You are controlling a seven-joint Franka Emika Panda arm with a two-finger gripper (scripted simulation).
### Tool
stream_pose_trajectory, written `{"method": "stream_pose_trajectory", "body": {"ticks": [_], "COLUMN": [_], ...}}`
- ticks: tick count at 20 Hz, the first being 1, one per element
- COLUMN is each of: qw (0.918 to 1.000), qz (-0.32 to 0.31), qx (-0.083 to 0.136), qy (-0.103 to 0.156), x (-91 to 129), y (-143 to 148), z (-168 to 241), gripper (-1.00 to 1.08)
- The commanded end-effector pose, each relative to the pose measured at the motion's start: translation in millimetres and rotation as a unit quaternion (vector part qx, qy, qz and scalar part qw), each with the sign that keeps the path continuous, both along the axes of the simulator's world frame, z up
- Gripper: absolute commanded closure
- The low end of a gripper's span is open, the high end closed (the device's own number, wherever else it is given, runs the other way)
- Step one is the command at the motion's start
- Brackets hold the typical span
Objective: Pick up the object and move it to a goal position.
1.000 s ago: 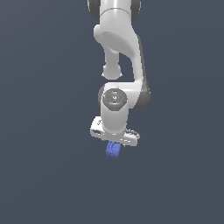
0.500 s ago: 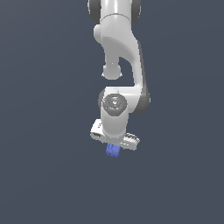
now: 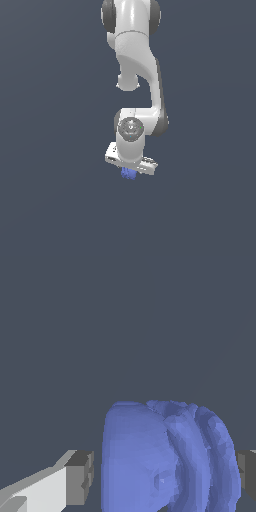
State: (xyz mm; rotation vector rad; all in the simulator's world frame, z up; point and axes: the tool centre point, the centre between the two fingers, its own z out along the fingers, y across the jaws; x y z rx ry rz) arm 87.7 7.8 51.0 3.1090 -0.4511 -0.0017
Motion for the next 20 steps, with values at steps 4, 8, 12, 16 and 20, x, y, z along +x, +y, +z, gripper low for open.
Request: {"method": "stream_pose_trajectory", "body": {"ticks": [4, 8, 12, 16, 20], "qw": [1.0, 1.0, 1.0, 1.0, 1.0], "qz": [0.0, 0.0, 0.0, 0.0, 0.003], "qx": [0.0, 0.0, 0.0, 0.0, 0.001], "qy": [0.0, 0.0, 0.0, 0.0, -0.004], "x": [1.1, 1.7, 1.7, 1.7, 4.1], "y": [0.2, 0.2, 0.2, 0.2, 1.0], "z": [-12.1, -11.1, -11.1, -11.1, -8.7], "gripper": [-0.92, 1.08, 1.08, 1.08, 1.08]}}
